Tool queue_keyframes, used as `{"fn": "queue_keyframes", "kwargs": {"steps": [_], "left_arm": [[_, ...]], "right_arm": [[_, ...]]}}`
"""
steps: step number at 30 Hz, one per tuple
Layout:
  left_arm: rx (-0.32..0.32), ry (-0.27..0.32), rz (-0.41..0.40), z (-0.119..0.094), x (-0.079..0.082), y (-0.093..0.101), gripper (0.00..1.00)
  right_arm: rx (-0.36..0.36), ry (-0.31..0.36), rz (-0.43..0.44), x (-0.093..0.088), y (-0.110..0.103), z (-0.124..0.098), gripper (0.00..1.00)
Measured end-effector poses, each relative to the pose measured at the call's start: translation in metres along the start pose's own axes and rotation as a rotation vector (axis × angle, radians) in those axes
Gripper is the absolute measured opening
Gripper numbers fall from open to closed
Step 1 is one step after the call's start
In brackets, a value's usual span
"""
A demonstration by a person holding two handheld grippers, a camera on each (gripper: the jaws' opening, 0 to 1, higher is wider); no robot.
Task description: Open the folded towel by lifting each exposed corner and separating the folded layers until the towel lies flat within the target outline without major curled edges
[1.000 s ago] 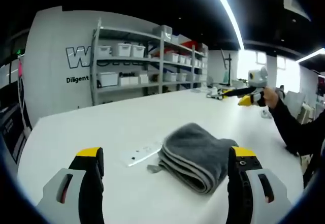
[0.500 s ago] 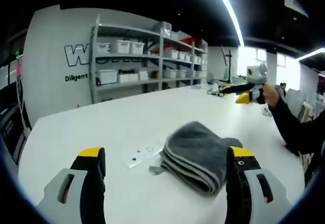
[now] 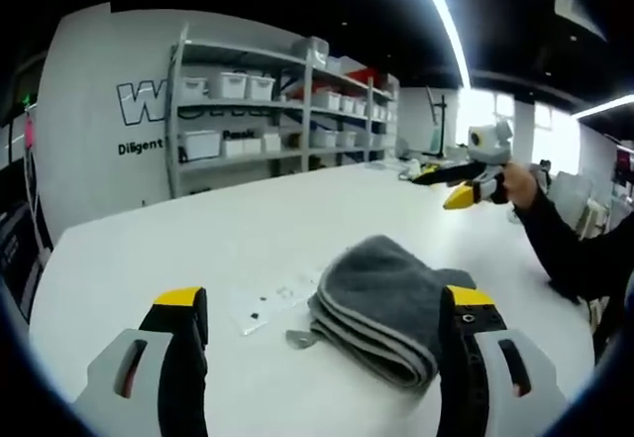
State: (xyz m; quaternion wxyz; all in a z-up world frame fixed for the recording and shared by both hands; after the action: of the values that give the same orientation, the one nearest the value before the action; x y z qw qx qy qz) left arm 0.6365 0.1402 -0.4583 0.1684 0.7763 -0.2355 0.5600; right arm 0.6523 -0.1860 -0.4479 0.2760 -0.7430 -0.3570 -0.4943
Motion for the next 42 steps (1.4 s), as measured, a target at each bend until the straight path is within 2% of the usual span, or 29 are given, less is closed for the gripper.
{"fn": "queue_keyframes", "kwargs": {"steps": [4, 11, 19, 25, 30, 33, 37, 40, 42], "left_arm": [[-0.01, -0.021, 0.003, 0.001, -0.006, 0.003, 0.91], [-0.042, -0.032, 0.02, 0.002, -0.005, 0.011, 0.92], [-0.049, -0.037, 0.023, 0.003, -0.006, 0.012, 0.92], [-0.072, -0.041, -0.016, 0.008, -0.014, 0.014, 0.9], [-0.089, -0.076, -0.025, 0.008, -0.023, 0.018, 0.89], [-0.114, -0.076, -0.019, 0.004, -0.026, 0.026, 0.87], [-0.124, -0.09, -0.036, 0.007, -0.028, 0.021, 0.82], [-0.125, -0.1, -0.035, 0.009, -0.032, 0.024, 0.83], [-0.129, -0.108, -0.026, 0.007, -0.036, 0.033, 0.83]], "right_arm": [[0.0, -0.007, 0.009, -0.004, -0.004, -0.003, 0.78], [0.013, -0.017, -0.004, -0.003, -0.013, -0.005, 0.78], [0.027, -0.014, 0.011, -0.002, -0.01, -0.006, 0.79], [0.031, 0.005, 0.021, -0.002, -0.011, 0.0, 0.77], [0.053, -0.056, 0.116, -0.019, -0.008, 0.011, 0.77], [0.063, -0.054, 0.125, -0.018, -0.004, 0.01, 0.74], [0.113, -0.067, 0.141, -0.017, 0.0, 0.01, 0.68], [0.116, -0.088, 0.135, -0.026, -0.013, 0.011, 0.68], [0.112, -0.11, 0.114, -0.03, -0.018, 0.012, 0.68]]}}
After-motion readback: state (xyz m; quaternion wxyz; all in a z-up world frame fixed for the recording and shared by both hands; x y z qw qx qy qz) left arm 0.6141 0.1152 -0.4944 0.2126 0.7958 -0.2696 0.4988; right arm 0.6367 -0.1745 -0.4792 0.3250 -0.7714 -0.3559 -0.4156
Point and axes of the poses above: the point that each gripper's makers call its tool centre point, and the gripper's own axes: z roughly forward along the fingers, y roughly to its right, x roughly out of its top, the point moved 6 cm from there along -z, roughly backward along the fingers, and after that the axes turned 11 degrees about x, right-handed, at the moved point
